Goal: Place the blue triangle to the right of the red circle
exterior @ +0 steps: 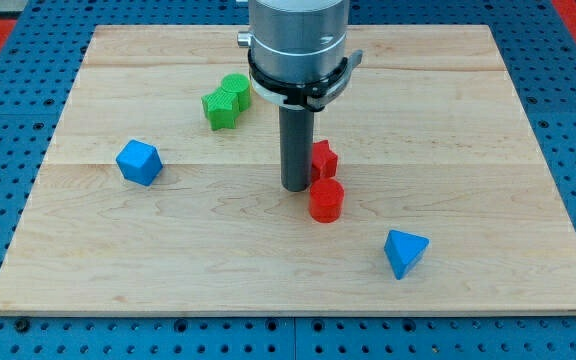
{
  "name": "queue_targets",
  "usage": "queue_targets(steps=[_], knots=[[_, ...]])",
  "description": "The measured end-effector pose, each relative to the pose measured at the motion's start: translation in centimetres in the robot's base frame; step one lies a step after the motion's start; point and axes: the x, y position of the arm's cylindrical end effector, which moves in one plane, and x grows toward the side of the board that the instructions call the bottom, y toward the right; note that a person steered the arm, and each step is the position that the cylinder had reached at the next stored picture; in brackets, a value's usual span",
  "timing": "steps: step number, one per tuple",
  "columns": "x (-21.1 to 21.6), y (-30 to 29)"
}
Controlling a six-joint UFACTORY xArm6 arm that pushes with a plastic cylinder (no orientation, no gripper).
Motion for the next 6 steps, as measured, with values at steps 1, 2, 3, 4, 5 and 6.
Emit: queue_targets(steps=[1, 2, 3, 4, 5, 6], knots=[[3.6, 1.9], [4.9, 7.5], [4.9, 4.2], [4.9, 1.4], [12.8, 3.4], [12.1, 8.7]])
